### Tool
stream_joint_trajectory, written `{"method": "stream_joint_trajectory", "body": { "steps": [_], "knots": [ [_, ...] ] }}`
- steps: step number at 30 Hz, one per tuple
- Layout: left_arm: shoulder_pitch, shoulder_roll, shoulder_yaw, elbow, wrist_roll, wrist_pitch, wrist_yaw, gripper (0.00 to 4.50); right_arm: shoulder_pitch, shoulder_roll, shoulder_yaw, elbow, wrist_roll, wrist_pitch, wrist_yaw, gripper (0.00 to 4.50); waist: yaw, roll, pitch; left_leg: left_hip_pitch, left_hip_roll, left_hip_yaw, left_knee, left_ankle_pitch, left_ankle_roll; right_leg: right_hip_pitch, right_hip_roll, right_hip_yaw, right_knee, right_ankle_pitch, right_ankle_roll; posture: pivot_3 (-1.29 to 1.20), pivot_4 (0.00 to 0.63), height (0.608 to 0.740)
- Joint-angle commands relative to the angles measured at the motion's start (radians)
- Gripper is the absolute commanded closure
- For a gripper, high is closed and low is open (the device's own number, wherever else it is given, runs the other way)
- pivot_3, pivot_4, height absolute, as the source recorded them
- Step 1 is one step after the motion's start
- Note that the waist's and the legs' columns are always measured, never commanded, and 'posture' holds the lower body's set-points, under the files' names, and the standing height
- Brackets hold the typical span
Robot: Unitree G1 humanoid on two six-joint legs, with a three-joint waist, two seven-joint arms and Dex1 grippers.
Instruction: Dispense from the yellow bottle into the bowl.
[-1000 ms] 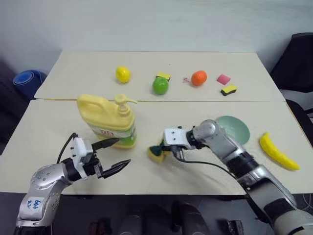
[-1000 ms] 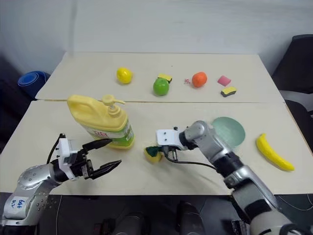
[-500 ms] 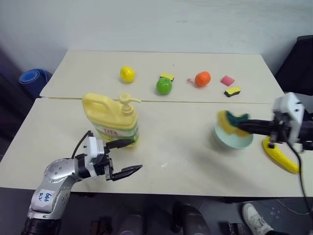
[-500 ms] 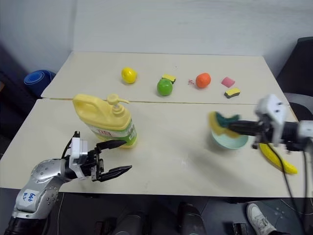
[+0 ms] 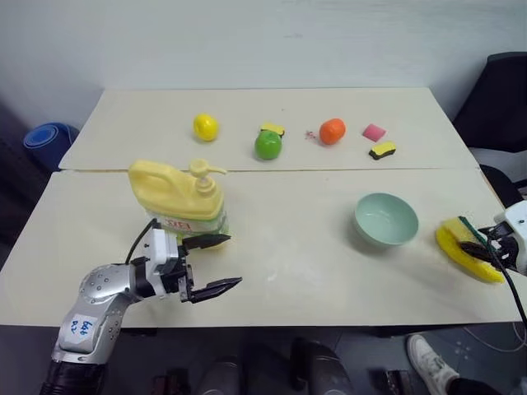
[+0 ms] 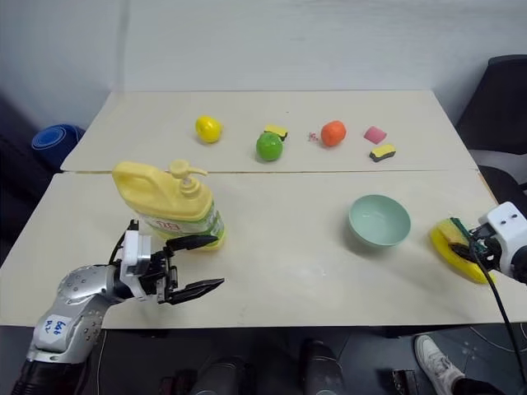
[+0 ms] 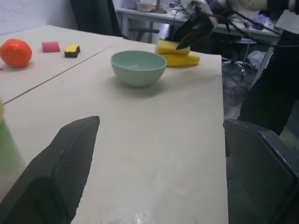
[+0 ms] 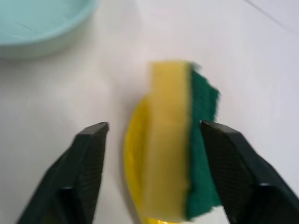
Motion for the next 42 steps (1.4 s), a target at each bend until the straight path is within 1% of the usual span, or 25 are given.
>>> {"method": "stream_joint_trajectory", "body": {
  "steps": [1,4,7,10,11,13,14,16,19,20,24,27,28,29,32,35,36,37,38,40,41,42],
  "knots": [
    [0.026,0.022,0.054,-0.01,-0.007,-0.018,0.0,0.0,0.026,-0.043,-0.04,-0.201,0.063,0.044,0.05,0.04,0.0,0.0,0.0,0.0,0.0,0.0,0.0,0.0,0.0,0.0,0.0,0.0,0.0,0.0,0.0,0.0,0.15,0.74],
    [0.051,0.035,0.077,-0.018,-0.009,-0.013,0.003,0.0,0.045,-0.01,-0.008,-0.416,0.167,0.164,0.083,0.04,-0.001,0.0,0.0,0.0,0.0,0.0,0.0,-0.001,0.0,0.0,0.0,0.001,-0.001,0.0,0.001,0.0,0.15,0.74],
    [0.062,0.034,0.079,-0.029,-0.006,-0.009,0.012,0.0,0.049,0.036,0.102,-0.542,0.172,0.24,0.055,0.04,0.006,-0.002,-0.001,0.001,0.001,-0.003,0.0,-0.001,-0.001,0.0,0.0,0.0,-0.001,0.0,0.0,0.0,0.15,0.74],
    [0.064,0.028,0.074,-0.048,-0.006,0.0,0.027,0.0,0.024,0.087,0.185,-0.54,0.119,0.244,0.006,0.04,0.019,-0.004,-0.001,0.002,0.0,-0.004,0.0,-0.001,-0.001,-0.001,-0.001,-0.001,-0.002,0.0,0.0,0.0,0.15,0.74],
    [0.064,0.028,0.072,-0.057,-0.007,0.004,0.033,0.0,-0.006,0.128,0.236,-0.503,0.076,0.233,-0.035,0.04,0.022,-0.003,-0.001,0.001,0.0,-0.004,0.0,-0.001,0.0,-0.002,-0.002,-0.001,-0.002,0.0,0.0,0.0,0.15,0.74],
    [0.064,0.028,0.069,-0.067,-0.008,0.01,0.04,0.0,-0.051,0.184,0.294,-0.44,0.019,0.215,-0.097,0.04,0.02,-0.003,-0.001,0.0,-0.001,-0.004,0.0,-0.001,0.0,-0.002,-0.003,-0.002,-0.003,0.0,0.0,0.0,0.15,0.74],
    [0.066,0.03,0.075,-0.076,-0.01,0.013,0.046,0.0,-0.077,0.218,0.328,-0.371,-0.041,0.151,-0.148,0.21,0.019,-0.003,-0.001,0.0,-0.002,-0.004,0.0,-0.001,0.001,-0.002,-0.003,-0.002,-0.003,0.0,0.001,0.0,0.15,0.74],
    [0.069,0.037,0.093,-0.092,-0.017,0.02,0.059,0.0,-0.093,0.24,0.372,-0.293,-0.096,0.071,-0.152,0.62,0.018,-0.003,-0.001,0.0,-0.002,-0.004,0.0,-0.001,0.001,-0.002,-0.003,-0.002,-0.003,0.001,0.001,0.0,0.15,0.74],
    [0.089,0.048,0.127,-0.116,-0.03,0.03,0.069,0.0,-0.119,0.257,0.388,-0.242,-0.111,0.032,-0.142,1.62,0.018,-0.003,-0.001,0.0,-0.002,-0.004,0.0,-0.001,0.001,-0.003,-0.003,-0.003,-0.003,0.0,0.0,0.0,0.15,0.74],
    [0.103,0.052,0.141,-0.127,-0.036,0.034,0.071,0.0,-0.131,0.265,0.39,-0.229,-0.113,0.023,-0.146,2.04,0.016,-0.003,-0.001,-0.001,-0.002,-0.004,0.0,-0.001,0.001,-0.003,-0.002,-0.003,-0.003,0.0,0.001,0.0,0.15,0.74],
    [0.156,0.055,0.19,-0.167,-0.055,0.041,0.089,0.0,-0.177,0.283,0.405,-0.18,-0.137,-0.02,-0.152,3.33,0.002,-0.003,-0.001,0.0,-0.001,-0.003,0.0,0.0,0.001,-0.002,-0.002,-0.002,-0.002,0.001,0.001,0.0,0.15,0.74],
    [0.186,0.049,0.203,-0.19,-0.055,0.036,0.101,0.0,-0.206,0.286,0.422,-0.139,-0.156,-0.066,-0.126,4.33,-0.003,-0.003,-0.001,0.0,-0.001,-0.003,0.0,0.0,0.0,-0.002,-0.002,-0.003,-0.002,0.0,0.001,0.0,0.15,0.74],
    [0.193,0.044,0.212,-0.204,-0.07,0.045,0.114,0.0,-0.216,0.29,0.424,-0.13,-0.155,-0.076,-0.116,4.42,-0.004,-0.003,-0.001,0.0,-0.001,-0.004,0.0,0.0,0.0,-0.002,-0.002,-0.003,-0.002,0.0,0.0,0.0,0.15,0.74],
    [0.198,0.04,0.224,-0.218,-0.094,0.061,0.126,0.0,-0.226,0.294,0.422,-0.122,-0.155,-0.095,-0.111,4.42,-0.004,-0.003,-0.001,0.0,-0.001,-0.004,0.0,0.0,0.0,-0.002,-0.002,-0.003,-0.002,0.0,0.0,0.0,0.15,0.74],
    [0.232,0.07,0.301,-0.298,-0.243,0.166,0.157,0.0,-0.259,0.299,0.418,-0.188,-0.099,-0.132,-0.019,4.42,-0.005,-0.003,0.0,0.0,-0.001,-0.004,0.0,-0.001,0.001,-0.002,-0.002,-0.003,-0.002,0.0,0.0,0.0,0.15,0.74],
    [0.209,0.117,0.453,-0.364,-0.571,0.288,0.282,0.0,-0.305,0.278,0.445,-0.371,-0.003,-0.065,0.131,4.42,-0.008,-0.003,0.001,-0.001,0.0,-0.005,0.0,0.0,0.0,-0.003,-0.002,-0.003,-0.002,0.0,0.0,0.0,0.15,0.74],
    [0.197,0.133,0.488,-0.371,-0.637,0.308,0.311,0.0,-0.315,0.267,0.457,-0.414,0.015,-0.051,0.174,4.42,-0.008,-0.003,0.002,-0.001,0.0,-0.005,0.0,0.0,0.0,-0.003,-0.002,-0.003,-0.002,0.0,0.0,0.0,0.15,0.74],
    [0.181,0.152,0.516,-0.372,-0.67,0.32,0.33,0.0,-0.328,0.257,0.468,-0.452,0.027,-0.023,0.201,4.42,-0.007,-0.003,0.002,0.0,0.0,-0.005,0.0,0.0,0.0,-0.003,-0.002,-0.003,-0.001,0.0,0.0,0.0,0.15,0.74],
    [0.158,0.176,0.535,-0.365,-0.671,0.327,0.343,0.0,-0.35,0.254,0.48,-0.48,0.029,-0.002,0.216,4.42,-0.006,-0.003,0.002,0.0,0.0,-0.007,0.0,0.0,-0.001,-0.002,-0.002,-0.003,-0.001,0.0,0.0,0.0,0.15,0.74],
    [0.035,0.243,0.532,-0.295,-0.62,0.324,0.376,0.0,-0.439,0.259,0.526,-0.544,0.034,0.081,0.25,4.42,-0.002,-0.003,0.002,0.001,-0.001,-0.007,0.0,0.0,-0.001,-0.001,-0.002,-0.004,-0.001,0.0,0.0,0.0,0.15,0.74],
    [-0.035,0.268,0.509,-0.252,-0.57,0.309,0.382,0.39,-0.481,0.262,0.552,-0.563,0.033,0.113,0.273,4.5,0.002,-0.003,0.002,0.001,-0.001,-0.008,0.001,0.0,-0.001,-0.001,-0.002,-0.004,-0.001,0.0,0.0,0.0,0.15,0.74],
    [-0.092,0.284,0.484,-0.217,-0.546,0.305,0.385,0.54,-0.512,0.264,0.575,-0.575,0.035,0.144,0.293,4.5,0.007,-0.003,0.002,0.0,-0.002,-0.009,0.001,0.001,-0.002,-0.002,-0.002,-0.005,-0.001,0.001,-0.001,0.0,0.15,0.74]
  ]
}}
